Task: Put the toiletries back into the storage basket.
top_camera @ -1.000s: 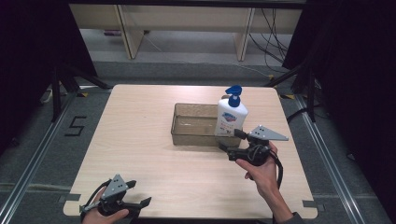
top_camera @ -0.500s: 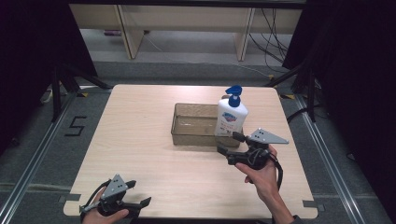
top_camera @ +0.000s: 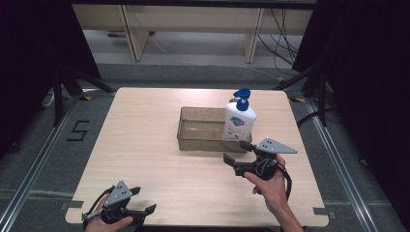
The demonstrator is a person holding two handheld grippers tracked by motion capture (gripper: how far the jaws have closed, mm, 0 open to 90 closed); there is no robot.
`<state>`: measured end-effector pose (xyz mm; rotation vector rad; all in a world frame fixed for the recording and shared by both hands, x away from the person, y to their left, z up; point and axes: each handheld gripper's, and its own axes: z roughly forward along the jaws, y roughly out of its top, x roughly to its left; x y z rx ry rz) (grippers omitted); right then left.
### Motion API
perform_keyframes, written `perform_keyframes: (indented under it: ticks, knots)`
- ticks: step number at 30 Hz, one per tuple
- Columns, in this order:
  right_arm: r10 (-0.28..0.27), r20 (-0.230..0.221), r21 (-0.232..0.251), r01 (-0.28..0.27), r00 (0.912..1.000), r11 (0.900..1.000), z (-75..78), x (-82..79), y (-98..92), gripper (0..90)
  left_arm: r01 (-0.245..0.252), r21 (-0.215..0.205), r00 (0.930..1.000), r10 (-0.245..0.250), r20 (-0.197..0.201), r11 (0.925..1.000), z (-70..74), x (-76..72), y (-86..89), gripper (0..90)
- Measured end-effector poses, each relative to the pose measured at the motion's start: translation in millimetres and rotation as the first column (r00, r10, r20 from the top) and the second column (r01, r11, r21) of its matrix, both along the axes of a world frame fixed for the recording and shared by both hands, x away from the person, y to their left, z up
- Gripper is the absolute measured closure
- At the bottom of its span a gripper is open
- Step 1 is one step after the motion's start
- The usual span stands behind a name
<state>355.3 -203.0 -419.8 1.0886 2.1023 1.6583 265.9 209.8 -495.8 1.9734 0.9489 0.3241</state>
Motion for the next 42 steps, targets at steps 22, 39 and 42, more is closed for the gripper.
perform_keyframes:
  ticks: [22,39,42]
  knots:
    - [0.013,0.010,-0.014,-0.013,0.9999,1.000,-15.1,-7.6,0.5,15.3,0.005,0.001,1.0000,-0.005,0.008,1.0000,0.0,-0.2,0.2,15.7]
    - [0.013,0.008,-0.025,-0.013,0.9999,1.000,-23.4,-16.9,-3.6,15.4,-0.001,-0.001,1.0000,0.001,0.007,1.0000,0.1,-0.5,0.2,15.7]
    - [0.024,0.006,-0.026,-0.024,0.9997,0.999,-25.6,-19.6,-4.0,15.4,-0.003,-0.003,1.0000,0.003,0.006,1.0000,0.2,-0.6,0.4,15.7]
